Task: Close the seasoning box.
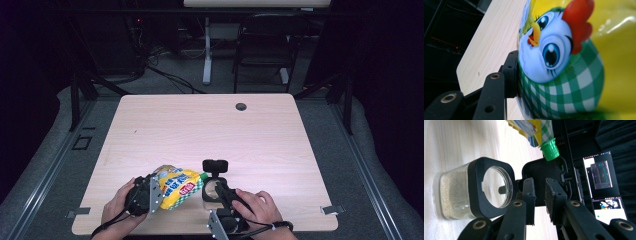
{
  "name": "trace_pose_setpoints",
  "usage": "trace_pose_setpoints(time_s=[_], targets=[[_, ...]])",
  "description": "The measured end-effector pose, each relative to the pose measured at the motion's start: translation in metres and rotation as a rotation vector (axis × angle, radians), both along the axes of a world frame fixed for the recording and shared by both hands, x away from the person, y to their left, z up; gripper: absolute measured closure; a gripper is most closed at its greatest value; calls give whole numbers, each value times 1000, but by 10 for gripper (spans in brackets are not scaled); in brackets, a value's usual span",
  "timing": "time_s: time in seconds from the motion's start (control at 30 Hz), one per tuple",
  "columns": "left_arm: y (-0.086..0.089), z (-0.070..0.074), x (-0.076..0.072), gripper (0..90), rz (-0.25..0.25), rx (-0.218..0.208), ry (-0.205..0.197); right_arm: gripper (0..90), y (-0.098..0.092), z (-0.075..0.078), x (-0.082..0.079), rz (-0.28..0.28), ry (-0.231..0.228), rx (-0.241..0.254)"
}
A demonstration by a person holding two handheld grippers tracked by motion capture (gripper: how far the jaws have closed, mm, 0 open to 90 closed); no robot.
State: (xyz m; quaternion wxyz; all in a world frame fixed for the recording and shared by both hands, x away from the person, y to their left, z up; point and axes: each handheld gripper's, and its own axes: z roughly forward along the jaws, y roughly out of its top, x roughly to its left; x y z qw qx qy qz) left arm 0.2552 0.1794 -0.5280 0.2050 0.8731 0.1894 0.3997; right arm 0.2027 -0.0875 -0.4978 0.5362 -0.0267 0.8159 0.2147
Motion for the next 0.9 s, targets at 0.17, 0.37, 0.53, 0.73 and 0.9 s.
trace_pose_setpoints(time_s=[0.17, 0.37, 0.53, 0.73, 0.9], targets=[[0, -1, 0, 576, 7, 6, -7, 782, 3, 3, -2, 9, -9, -9], [-2, -2, 0, 576, 8, 21, -11, 783, 10, 3, -4, 28, -15, -13], [-3, -3, 0, 576, 8, 34, -14, 783, 16, 4, -5, 45, -20, -9], [-3, -3, 0, 576, 11, 53, -24, 783, 19, 3, -7, 63, -31, -12], [-7, -3, 0, 576, 8, 63, -24, 781, 21, 2, -10, 73, -30, -14]])
